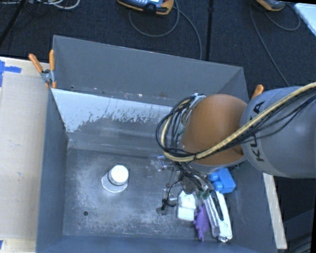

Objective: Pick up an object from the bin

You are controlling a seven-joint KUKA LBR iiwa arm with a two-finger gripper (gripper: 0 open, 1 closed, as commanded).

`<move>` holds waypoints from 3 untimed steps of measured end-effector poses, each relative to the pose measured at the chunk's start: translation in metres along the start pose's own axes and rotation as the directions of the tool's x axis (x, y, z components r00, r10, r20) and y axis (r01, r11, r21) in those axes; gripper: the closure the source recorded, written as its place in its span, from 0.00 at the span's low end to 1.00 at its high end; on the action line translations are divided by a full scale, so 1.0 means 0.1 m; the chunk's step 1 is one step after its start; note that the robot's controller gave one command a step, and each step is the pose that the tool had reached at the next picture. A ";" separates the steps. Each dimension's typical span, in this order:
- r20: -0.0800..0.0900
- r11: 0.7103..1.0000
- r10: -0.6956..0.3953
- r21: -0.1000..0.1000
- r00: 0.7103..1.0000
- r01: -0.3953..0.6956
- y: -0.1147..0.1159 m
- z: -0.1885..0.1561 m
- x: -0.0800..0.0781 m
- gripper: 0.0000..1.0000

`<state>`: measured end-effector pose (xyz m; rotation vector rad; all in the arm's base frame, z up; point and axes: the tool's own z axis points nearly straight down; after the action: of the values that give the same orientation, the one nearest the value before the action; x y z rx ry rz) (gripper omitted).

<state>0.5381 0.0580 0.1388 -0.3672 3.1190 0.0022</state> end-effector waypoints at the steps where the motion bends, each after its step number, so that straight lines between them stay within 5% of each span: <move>1: 0.000 1.000 0.000 0.000 1.000 0.000 -0.04 0.11 -0.02 0.00; 2: 0.007 0.997 -0.075 0.002 0.997 0.075 0.18 0.46 -0.56 0.00; 3: -0.001 0.975 -0.221 -0.002 0.975 0.221 0.32 0.61 -0.77 0.00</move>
Offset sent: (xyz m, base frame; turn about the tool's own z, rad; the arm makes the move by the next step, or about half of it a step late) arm 0.0622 0.0437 -0.0609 -0.0956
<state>0.6060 0.1068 0.0775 -0.7126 3.0596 0.0056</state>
